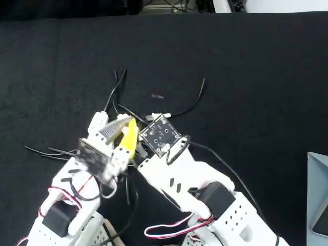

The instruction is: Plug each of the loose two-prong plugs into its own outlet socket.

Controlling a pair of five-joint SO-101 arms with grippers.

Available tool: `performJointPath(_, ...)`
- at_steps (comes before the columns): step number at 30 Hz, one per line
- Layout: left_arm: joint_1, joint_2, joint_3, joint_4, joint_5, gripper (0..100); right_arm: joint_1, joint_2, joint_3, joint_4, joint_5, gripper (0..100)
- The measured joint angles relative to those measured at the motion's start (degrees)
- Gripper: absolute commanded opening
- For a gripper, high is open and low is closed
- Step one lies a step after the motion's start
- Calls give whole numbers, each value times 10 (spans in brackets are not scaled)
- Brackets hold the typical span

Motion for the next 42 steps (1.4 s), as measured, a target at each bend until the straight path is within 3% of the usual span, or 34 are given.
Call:
performJointPath(4, 22, 0, 0, 12, -58, 29, 0, 0, 0, 0, 0, 12)
performJointPath(12, 16, 1, 0, 13, -72, 29, 11, 5, 0, 0, 0, 12)
performJointPath(18, -153, 3, -1, 13, -72, 30, 103, 5, 2, 0, 1, 13)
performJointPath(22, -290, 1, 9, 13, -72, 30, 142, 5, 36, 0, 0, 13)
performJointPath(25, -353, 4, 33, 21, -83, 30, 156, 5, 57, 0, 0, 13)
performJointPath(31, -356, 10, 58, 97, -204, 35, 189, 5, 62, -1, 0, 14)
performJointPath(35, -356, 10, 51, 132, -227, 110, 193, 5, 71, -1, -15, 14)
performJointPath(42, -356, 132, -20, 144, -218, 116, 193, 9, 86, -1, -30, 14)
